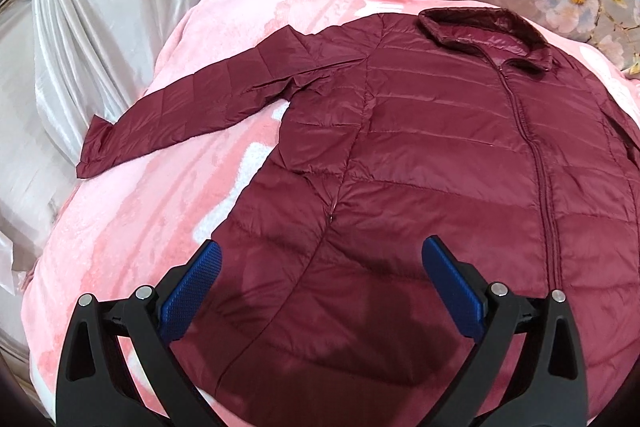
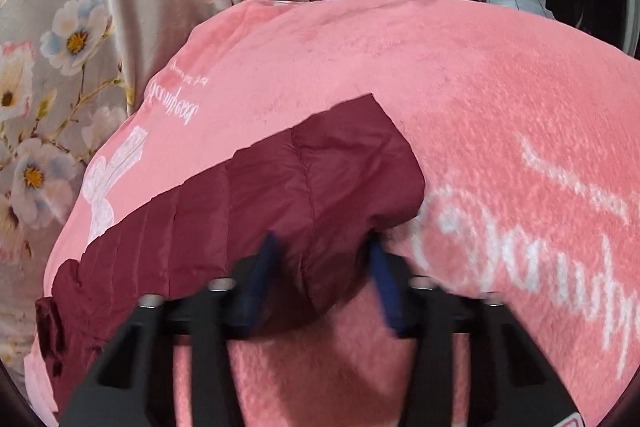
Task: Fold large clothes
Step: 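Grasp the sleeve cuff nearest the right tool and lift it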
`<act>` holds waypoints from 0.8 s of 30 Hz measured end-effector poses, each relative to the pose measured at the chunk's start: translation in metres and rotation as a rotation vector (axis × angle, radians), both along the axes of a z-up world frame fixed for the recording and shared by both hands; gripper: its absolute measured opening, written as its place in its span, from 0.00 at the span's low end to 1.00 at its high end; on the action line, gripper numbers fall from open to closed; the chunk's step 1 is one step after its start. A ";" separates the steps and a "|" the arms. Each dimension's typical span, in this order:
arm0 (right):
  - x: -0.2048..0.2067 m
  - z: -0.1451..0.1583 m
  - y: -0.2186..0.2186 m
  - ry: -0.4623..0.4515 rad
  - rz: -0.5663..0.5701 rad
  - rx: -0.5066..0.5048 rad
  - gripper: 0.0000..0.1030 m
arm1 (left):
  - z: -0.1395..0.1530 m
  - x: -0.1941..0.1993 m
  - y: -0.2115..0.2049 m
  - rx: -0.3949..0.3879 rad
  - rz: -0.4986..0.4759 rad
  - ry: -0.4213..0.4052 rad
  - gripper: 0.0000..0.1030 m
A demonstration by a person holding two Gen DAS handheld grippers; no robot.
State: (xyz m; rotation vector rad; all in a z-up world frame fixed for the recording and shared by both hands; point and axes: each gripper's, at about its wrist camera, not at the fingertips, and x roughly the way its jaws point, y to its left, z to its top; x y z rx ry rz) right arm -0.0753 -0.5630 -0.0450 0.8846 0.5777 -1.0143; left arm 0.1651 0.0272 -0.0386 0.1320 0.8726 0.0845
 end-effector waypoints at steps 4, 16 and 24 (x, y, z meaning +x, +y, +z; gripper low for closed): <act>0.019 0.012 -0.001 -0.010 0.013 -0.062 0.08 | -0.005 0.008 0.000 0.010 0.004 0.008 0.95; 0.221 0.131 0.212 -0.137 0.751 -0.431 0.07 | -0.002 0.023 0.032 -0.012 0.082 -0.010 0.95; 0.328 0.072 0.391 -0.129 1.274 -0.321 0.17 | -0.004 0.030 0.062 -0.061 0.124 0.004 0.95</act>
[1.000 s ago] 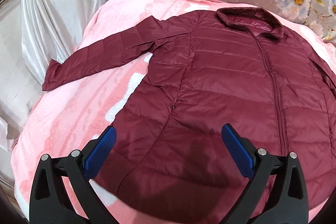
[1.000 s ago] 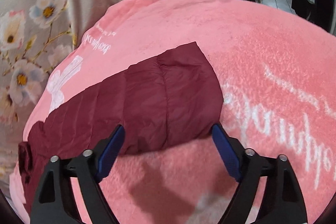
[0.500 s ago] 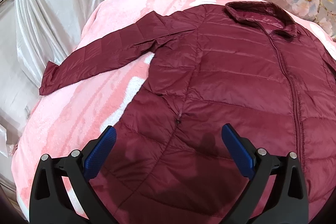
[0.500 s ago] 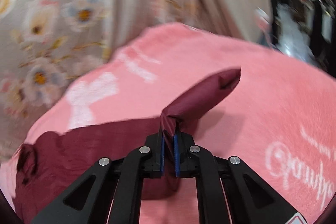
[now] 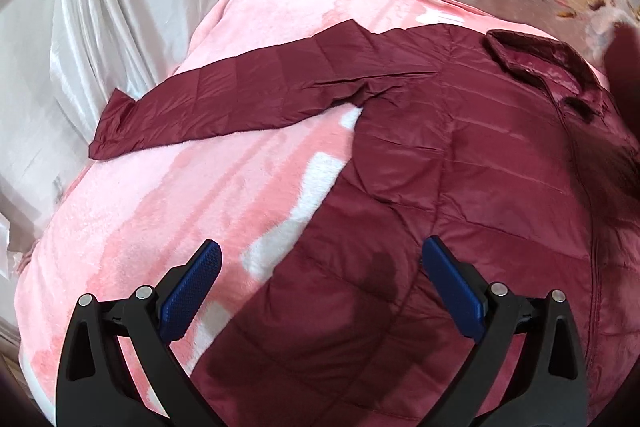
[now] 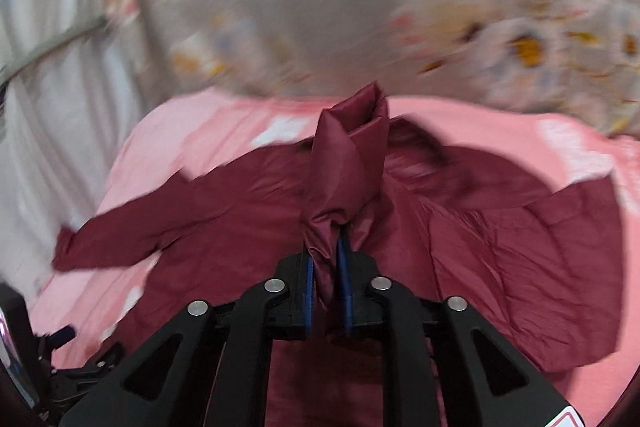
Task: Fold large clothes
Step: 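Grasp the sleeve cuff nearest the right tool and lift it, then lay the held sleeve across the jacket body and open the right tool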
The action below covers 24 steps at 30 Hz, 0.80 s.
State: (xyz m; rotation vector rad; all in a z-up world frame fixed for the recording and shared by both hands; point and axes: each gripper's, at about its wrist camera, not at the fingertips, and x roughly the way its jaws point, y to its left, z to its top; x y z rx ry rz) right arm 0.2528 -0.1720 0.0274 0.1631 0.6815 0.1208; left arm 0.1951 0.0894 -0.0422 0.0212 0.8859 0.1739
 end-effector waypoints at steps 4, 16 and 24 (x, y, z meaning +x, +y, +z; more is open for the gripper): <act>-0.005 -0.011 0.052 -0.012 0.133 0.024 0.42 | 0.000 0.007 0.007 -0.083 -0.037 0.018 0.95; -0.082 -0.031 -0.115 0.033 -0.319 0.186 0.60 | -0.006 0.069 -0.041 -0.449 -0.210 0.144 0.95; -0.082 -0.100 -0.195 0.177 -0.506 0.392 0.54 | -0.021 0.107 -0.067 -0.482 -0.208 0.205 0.25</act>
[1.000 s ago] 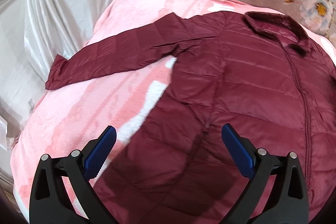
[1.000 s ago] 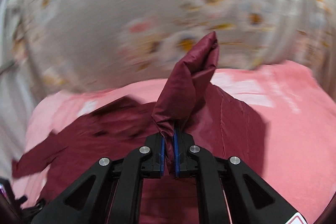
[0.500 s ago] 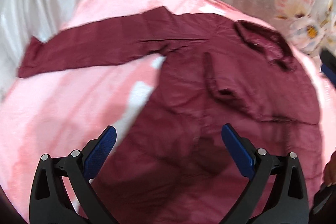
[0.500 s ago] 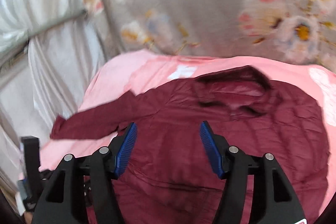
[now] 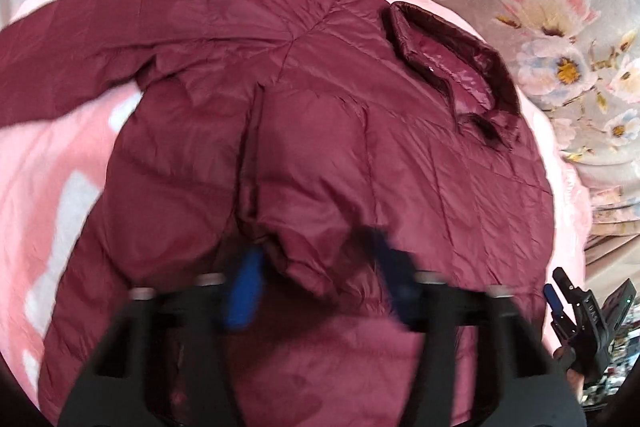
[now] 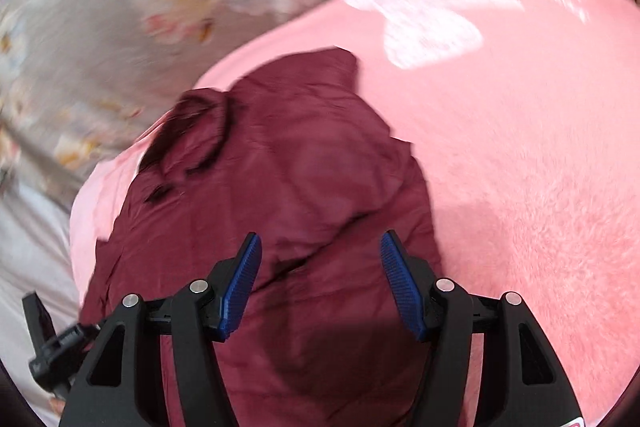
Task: Fold large clothes
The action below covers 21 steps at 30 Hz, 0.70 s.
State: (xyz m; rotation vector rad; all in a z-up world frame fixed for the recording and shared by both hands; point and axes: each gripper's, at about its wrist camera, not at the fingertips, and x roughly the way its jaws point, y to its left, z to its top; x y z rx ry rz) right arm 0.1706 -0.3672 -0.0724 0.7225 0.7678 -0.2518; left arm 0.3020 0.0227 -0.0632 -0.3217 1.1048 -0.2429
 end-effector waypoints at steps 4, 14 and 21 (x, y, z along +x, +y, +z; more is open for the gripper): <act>0.021 -0.003 -0.018 0.009 -0.057 -0.008 0.36 | 0.016 0.013 0.000 0.050 0.008 -0.063 0.06; 0.010 0.011 -0.013 -0.005 -0.073 -0.204 0.01 | -0.001 0.035 0.006 0.220 0.003 -0.120 0.06; 0.002 0.000 -0.013 -0.014 -0.030 -0.060 0.48 | -0.016 0.026 0.001 0.234 -0.003 -0.146 0.07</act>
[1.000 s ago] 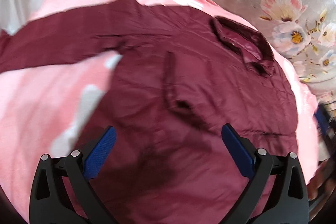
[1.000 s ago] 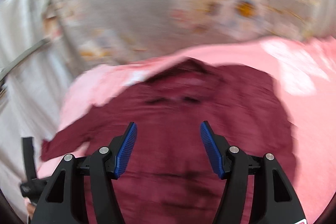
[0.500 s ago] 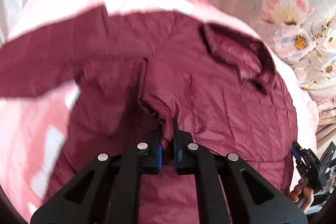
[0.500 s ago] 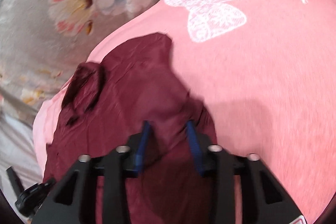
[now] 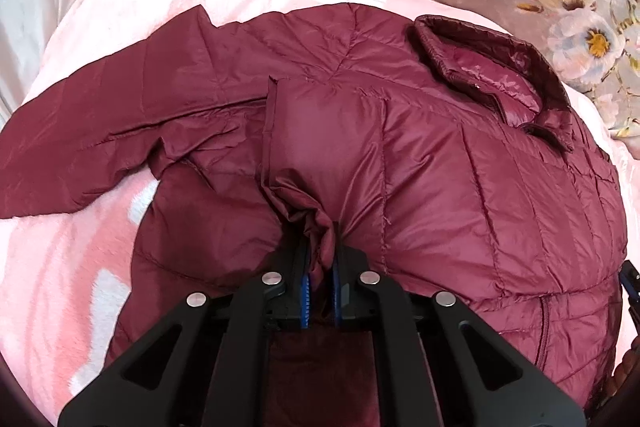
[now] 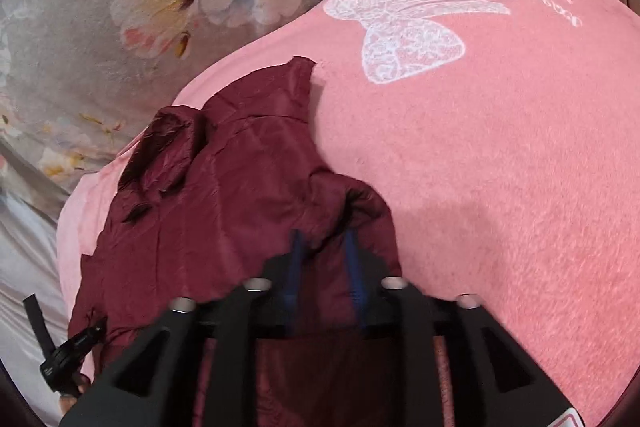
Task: Fold large clothes
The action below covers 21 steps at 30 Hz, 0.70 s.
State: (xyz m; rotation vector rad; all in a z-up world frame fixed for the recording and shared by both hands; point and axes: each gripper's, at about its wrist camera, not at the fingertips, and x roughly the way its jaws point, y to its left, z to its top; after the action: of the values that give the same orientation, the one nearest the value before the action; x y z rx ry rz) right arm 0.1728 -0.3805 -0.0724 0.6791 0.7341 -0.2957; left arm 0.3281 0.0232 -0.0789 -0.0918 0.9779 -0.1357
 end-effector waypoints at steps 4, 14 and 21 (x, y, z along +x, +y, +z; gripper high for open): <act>0.026 -0.009 -0.005 0.030 0.011 0.021 0.49 | 0.002 0.001 0.003 -0.015 0.003 0.001 0.07; 0.023 0.015 -0.002 -0.029 -0.022 -0.110 0.02 | -0.002 0.006 -0.011 -0.019 -0.049 0.020 0.06; 0.027 -0.001 0.007 0.133 -0.018 -0.188 0.07 | 0.002 -0.003 -0.018 0.086 -0.054 -0.036 0.11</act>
State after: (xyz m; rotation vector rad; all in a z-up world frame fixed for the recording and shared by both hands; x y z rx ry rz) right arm 0.2000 -0.3737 -0.0732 0.4914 0.8155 -0.4241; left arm 0.3248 0.0049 -0.0771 0.0157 0.9491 -0.1446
